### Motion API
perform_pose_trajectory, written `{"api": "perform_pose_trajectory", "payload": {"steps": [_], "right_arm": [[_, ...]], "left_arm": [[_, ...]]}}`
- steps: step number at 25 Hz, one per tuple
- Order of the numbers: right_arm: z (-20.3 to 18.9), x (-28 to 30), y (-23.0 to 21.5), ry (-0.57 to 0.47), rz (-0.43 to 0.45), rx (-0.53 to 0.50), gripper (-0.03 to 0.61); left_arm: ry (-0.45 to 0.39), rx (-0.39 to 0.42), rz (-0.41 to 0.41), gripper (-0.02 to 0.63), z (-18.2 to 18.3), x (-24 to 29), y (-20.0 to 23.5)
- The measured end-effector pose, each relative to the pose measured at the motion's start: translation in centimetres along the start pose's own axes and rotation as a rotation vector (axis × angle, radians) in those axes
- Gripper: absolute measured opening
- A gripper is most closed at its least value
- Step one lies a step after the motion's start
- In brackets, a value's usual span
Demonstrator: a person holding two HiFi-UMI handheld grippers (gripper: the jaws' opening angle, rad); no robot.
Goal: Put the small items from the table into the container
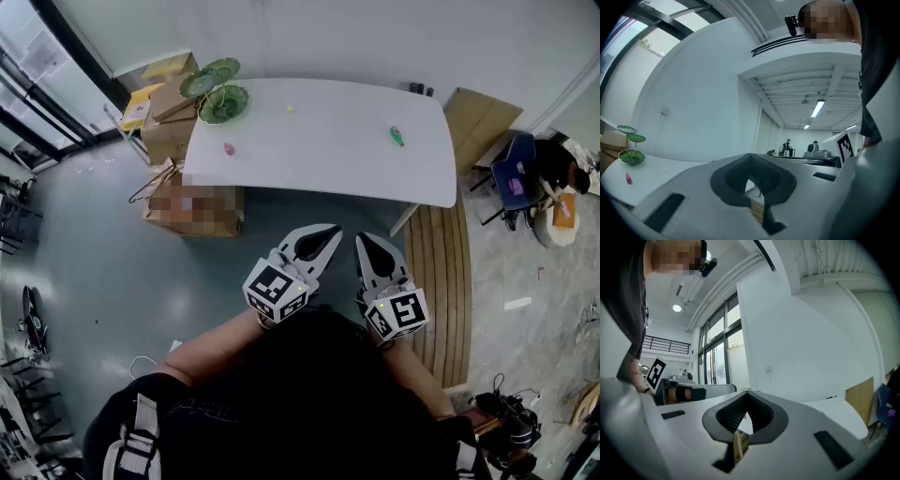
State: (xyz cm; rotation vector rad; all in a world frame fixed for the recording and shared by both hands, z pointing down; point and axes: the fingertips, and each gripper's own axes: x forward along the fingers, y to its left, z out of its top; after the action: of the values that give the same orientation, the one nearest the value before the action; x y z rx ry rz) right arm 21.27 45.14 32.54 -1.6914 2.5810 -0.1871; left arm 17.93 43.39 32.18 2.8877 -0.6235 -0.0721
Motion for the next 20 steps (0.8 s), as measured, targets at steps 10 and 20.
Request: {"api": "perform_pose_trajectory", "payload": {"steps": [10, 20], "right_arm": [[-0.2, 0.3, 0.3, 0.004, 0.024, -0.001, 0.014], [-0.9, 1.7, 1.8, -0.010, 0.092, 0.050, 0.015]], "left_arm": [[0.010, -0.010, 0.028, 0.005, -0.3, -0.6, 0.2], [0.026, -0.010, 0.105, 0.005, -0.8, -3.1, 1.6]]}}
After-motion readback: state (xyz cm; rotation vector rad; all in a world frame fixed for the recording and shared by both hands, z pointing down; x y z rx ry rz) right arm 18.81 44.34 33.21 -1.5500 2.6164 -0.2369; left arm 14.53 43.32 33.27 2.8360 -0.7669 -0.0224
